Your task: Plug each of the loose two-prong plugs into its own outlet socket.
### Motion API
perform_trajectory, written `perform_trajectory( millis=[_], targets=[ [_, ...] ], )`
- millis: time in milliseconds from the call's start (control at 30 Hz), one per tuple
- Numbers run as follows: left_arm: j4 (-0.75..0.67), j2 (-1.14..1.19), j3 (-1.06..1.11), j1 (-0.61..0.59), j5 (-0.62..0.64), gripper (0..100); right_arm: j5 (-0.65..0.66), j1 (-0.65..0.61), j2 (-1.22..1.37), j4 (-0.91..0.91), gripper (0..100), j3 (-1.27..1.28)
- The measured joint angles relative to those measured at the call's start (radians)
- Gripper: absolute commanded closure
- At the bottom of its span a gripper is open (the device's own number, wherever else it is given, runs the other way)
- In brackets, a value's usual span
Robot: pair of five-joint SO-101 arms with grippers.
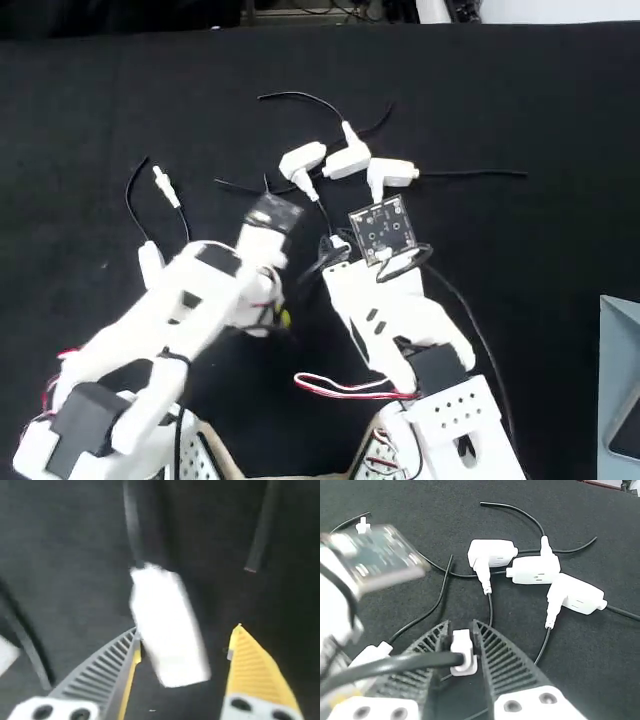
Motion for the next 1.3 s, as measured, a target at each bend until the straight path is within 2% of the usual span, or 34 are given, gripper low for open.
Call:
perform_trajectory(
  millis=[133,567,767,900,1167,1300],
  targets=[
    [0.006,0.0,0.008,-0.104,-0.077,72,0.0,-0.002,0.0,0.0,98.7,0.0],
    [0.106,0.0,-0.086,-0.315,-0.129,72,0.0,-0.002,0.0,0.0,98.7,0.0],
    [0.23,0.0,-0.18,-0.322,-0.13,72,0.0,-0.002,0.0,0.0,98.7,0.0],
    [0.239,0.003,-0.19,-0.267,-0.13,72,0.0,-0.002,0.0,0.0,98.7,0.0],
    [0.061,0.003,-0.054,-0.235,-0.106,78,0.0,-0.002,0.0,0.0,98.7,0.0],
    [0.025,0.003,-0.012,-0.232,-0.104,80,0.0,-0.002,0.0,0.0,98.7,0.0]
  ],
)
